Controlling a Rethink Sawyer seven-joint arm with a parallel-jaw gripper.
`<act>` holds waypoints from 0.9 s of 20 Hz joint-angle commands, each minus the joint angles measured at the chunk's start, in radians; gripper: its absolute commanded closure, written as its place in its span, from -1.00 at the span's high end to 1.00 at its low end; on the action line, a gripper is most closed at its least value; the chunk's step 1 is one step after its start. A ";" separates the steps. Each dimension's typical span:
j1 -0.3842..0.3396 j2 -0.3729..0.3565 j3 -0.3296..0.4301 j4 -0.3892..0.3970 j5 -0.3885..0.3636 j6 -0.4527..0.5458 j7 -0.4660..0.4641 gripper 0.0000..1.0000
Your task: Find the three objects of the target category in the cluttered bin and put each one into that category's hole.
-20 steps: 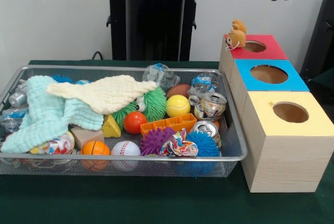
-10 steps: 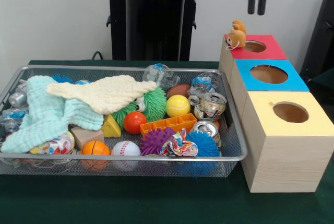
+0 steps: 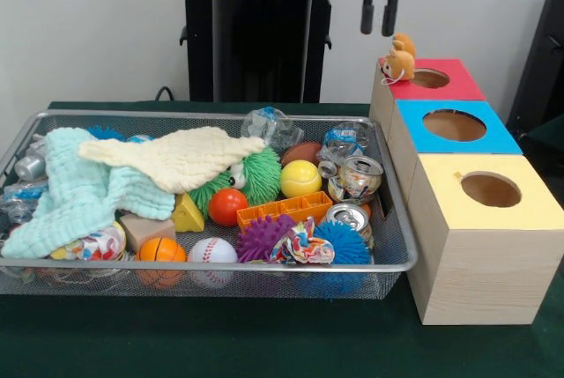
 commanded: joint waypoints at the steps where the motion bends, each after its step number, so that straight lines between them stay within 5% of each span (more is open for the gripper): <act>1: -0.168 0.007 0.177 -0.083 -0.242 0.164 -0.338 1.00; 11: -0.207 -0.014 0.262 -0.093 -0.326 0.173 -0.223 1.00; 18: -0.225 -0.091 0.336 -0.074 -0.207 0.253 -0.158 1.00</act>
